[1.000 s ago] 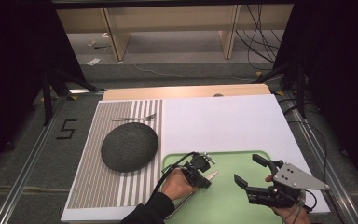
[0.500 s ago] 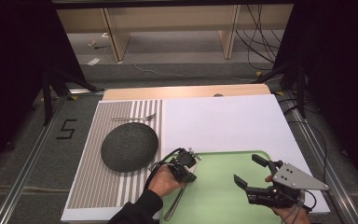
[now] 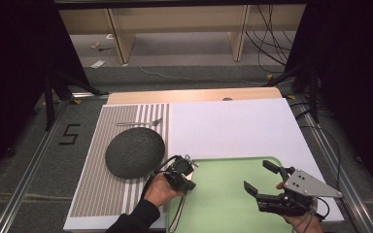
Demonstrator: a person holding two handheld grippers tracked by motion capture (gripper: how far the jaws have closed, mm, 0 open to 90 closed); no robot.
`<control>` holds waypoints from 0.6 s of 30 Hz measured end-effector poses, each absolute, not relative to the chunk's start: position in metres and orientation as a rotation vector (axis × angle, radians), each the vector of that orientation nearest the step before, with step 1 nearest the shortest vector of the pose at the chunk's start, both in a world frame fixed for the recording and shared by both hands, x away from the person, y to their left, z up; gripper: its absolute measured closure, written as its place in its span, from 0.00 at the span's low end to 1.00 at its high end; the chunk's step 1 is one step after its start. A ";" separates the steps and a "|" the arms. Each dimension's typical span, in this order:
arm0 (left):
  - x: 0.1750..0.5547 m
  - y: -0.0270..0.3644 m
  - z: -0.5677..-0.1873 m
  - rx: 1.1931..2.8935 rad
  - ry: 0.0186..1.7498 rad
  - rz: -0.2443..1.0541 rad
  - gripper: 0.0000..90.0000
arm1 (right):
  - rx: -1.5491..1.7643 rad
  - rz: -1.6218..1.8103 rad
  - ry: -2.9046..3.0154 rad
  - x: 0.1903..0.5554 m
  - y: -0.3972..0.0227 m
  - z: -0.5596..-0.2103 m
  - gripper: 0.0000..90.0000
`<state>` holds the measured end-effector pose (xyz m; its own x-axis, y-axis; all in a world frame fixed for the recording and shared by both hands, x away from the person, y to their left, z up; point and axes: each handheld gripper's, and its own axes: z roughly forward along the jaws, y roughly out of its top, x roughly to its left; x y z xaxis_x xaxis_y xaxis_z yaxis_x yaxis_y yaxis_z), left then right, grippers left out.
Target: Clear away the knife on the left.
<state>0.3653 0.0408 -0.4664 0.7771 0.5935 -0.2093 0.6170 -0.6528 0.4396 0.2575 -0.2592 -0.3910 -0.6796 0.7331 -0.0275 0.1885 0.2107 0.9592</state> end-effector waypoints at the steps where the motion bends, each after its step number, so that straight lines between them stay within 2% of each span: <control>1: 0.365 0.043 -0.466 2.475 0.908 -0.060 1.00 | 0.851 1.484 2.005 0.258 -0.259 -0.391 0.19; 18: 0.357 0.061 -0.466 2.466 0.961 -0.058 1.00 | 0.849 1.482 2.004 0.258 -0.259 -0.391 0.19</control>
<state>0.3573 0.0609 -0.4660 0.7515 0.6252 -0.2108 0.6461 -0.6328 0.4268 0.2578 -0.2592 -0.3910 -0.6785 0.7339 -0.0309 0.1854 0.2119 0.9595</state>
